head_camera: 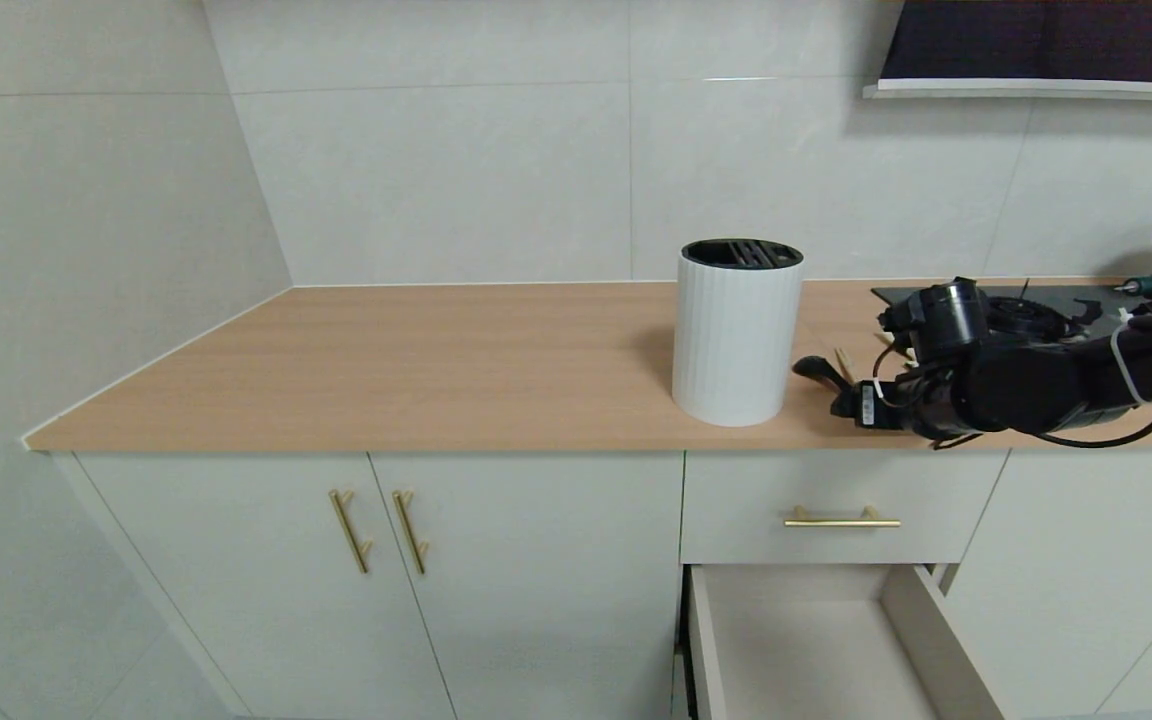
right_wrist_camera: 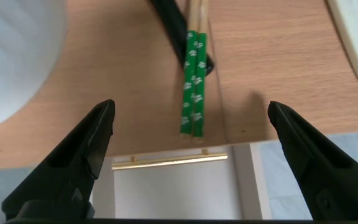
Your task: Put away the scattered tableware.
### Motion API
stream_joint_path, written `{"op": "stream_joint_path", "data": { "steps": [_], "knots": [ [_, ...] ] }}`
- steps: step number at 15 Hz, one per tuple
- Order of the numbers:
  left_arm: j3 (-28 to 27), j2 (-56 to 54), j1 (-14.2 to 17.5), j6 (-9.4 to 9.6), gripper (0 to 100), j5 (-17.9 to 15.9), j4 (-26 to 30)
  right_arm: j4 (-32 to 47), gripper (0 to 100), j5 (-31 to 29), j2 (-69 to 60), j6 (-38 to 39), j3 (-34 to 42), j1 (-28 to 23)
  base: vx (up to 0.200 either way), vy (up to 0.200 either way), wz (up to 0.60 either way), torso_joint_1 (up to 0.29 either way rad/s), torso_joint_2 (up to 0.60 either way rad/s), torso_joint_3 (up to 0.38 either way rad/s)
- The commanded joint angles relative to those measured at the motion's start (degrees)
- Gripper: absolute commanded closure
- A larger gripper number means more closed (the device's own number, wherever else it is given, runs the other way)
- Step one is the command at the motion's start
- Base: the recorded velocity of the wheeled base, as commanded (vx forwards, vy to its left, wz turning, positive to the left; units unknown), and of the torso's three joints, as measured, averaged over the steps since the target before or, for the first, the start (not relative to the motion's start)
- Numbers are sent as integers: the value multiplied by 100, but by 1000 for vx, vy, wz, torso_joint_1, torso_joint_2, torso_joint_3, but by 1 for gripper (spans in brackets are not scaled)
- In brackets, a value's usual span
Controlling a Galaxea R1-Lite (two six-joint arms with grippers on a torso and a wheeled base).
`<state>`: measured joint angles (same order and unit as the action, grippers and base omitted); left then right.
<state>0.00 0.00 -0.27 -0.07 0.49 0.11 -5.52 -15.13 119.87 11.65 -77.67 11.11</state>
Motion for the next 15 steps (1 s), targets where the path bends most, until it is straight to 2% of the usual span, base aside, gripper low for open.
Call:
{"op": "stream_joint_path", "data": {
  "steps": [1, 2, 3, 13, 15],
  "knots": [
    [0, 0, 0, -1, 0, 4, 7, -19, 0, 1, 45, 30, -29, -21, 0, 0, 0, 0, 0, 0],
    [0, 0, 0, -1, 0, 4, -2, -19, 0, 1, 63, 30, -38, -21, 0, 0, 0, 0, 0, 0],
    [0, 0, 0, -1, 0, 4, -2, -28, 100, 1, 63, 39, -38, -21, 0, 0, 0, 0, 0, 0],
    [0, 0, 0, -10, 0, 4, -2, -10, 100, -8, -166, 47, 6, -12, 0, 0, 0, 0, 0, 0],
    [0, 0, 0, -1, 0, 4, 7, 25, 100, 10, -473, 267, 85, -12, 0, 0, 0, 0, 0, 0]
  ]
}}
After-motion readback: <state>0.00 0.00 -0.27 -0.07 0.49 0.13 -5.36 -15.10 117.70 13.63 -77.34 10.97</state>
